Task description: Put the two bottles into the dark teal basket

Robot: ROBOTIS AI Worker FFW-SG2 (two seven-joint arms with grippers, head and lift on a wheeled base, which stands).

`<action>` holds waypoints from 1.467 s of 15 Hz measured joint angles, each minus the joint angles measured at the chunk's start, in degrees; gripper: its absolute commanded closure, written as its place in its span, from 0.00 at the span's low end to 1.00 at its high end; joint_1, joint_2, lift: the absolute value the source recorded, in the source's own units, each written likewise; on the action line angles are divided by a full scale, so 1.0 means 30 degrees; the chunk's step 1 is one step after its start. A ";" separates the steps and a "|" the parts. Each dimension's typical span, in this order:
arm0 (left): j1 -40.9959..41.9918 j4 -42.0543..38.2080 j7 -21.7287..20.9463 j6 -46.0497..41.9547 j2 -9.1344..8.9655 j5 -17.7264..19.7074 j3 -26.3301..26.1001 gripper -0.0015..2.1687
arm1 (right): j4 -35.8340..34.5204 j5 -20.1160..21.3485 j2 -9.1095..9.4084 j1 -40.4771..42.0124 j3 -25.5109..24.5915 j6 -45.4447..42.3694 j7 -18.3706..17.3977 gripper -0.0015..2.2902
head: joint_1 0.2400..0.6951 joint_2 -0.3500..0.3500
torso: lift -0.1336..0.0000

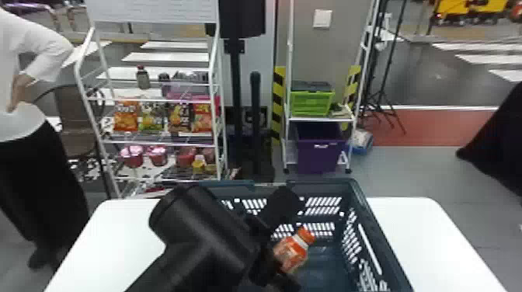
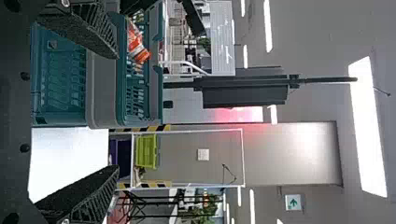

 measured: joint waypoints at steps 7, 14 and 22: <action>0.0825 -0.2292 0.2253 0.0076 0.0490 0.0032 0.0615 0.01 | -0.0023 0.0004 0.0125 0.0355 -0.0020 -0.0710 0.0171 0.02 | 0.57 0.50 | 1.00; 0.5799 -1.0512 0.8173 0.0164 0.2032 0.2602 0.6283 0.03 | -0.0105 0.0000 0.0154 0.0444 -0.0226 -0.0909 0.0680 0.02 | 0.57 0.50 | 1.00; 1.7266 -1.6265 1.3642 -1.4377 0.3416 0.4189 1.0280 0.05 | -0.0493 -0.0401 0.0153 0.0304 -0.0519 -0.0781 0.1431 0.02 | 0.57 0.50 | 1.00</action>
